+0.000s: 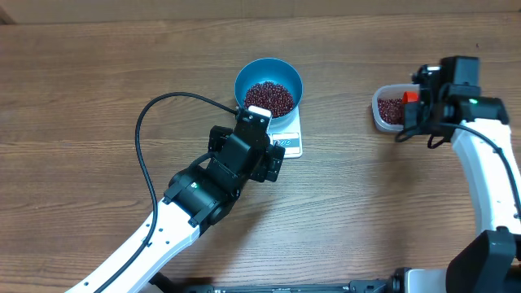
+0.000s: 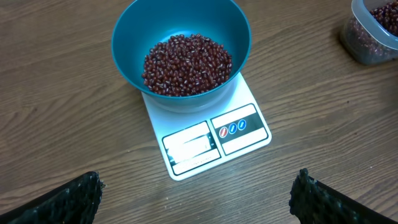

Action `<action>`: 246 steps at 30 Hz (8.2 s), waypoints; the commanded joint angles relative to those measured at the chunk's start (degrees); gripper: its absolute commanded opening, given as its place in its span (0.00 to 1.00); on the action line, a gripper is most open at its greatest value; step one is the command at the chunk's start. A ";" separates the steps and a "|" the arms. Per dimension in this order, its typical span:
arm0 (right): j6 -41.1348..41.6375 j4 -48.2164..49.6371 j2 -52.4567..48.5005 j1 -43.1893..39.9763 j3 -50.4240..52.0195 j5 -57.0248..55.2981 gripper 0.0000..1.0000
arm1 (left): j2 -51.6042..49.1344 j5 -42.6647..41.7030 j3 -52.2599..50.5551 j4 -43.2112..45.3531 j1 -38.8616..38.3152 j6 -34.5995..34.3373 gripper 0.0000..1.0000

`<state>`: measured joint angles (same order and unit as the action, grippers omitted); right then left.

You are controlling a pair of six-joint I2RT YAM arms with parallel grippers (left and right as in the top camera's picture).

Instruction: Scoop item into bowl and weigh 150g on scale

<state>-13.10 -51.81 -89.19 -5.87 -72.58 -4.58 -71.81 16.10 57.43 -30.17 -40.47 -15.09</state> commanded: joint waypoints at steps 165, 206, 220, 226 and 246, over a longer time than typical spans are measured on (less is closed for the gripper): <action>-1.57 26.95 -5.31 22.99 -1.42 30.34 0.04 | -0.57 0.81 -0.39 0.13 -0.04 -0.79 1.00; -16.98 22.25 -5.31 23.43 -1.38 24.76 0.04 | -0.57 0.81 -0.39 0.13 -0.04 -0.79 1.00; -16.57 23.47 -5.31 23.47 -1.31 23.87 0.04 | -0.57 0.81 -0.39 0.13 -0.04 -0.79 1.00; -16.55 23.12 -5.31 23.47 -1.31 23.89 0.04 | -0.57 0.81 -0.39 0.13 -0.04 -0.79 0.99; -16.57 23.02 -5.31 23.47 -1.31 23.87 0.04 | -0.57 0.81 -0.39 0.13 -0.04 -0.79 1.00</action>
<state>-29.80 -29.17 -96.27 17.34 -72.60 19.27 -71.81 16.12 57.43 -30.20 -40.47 -15.09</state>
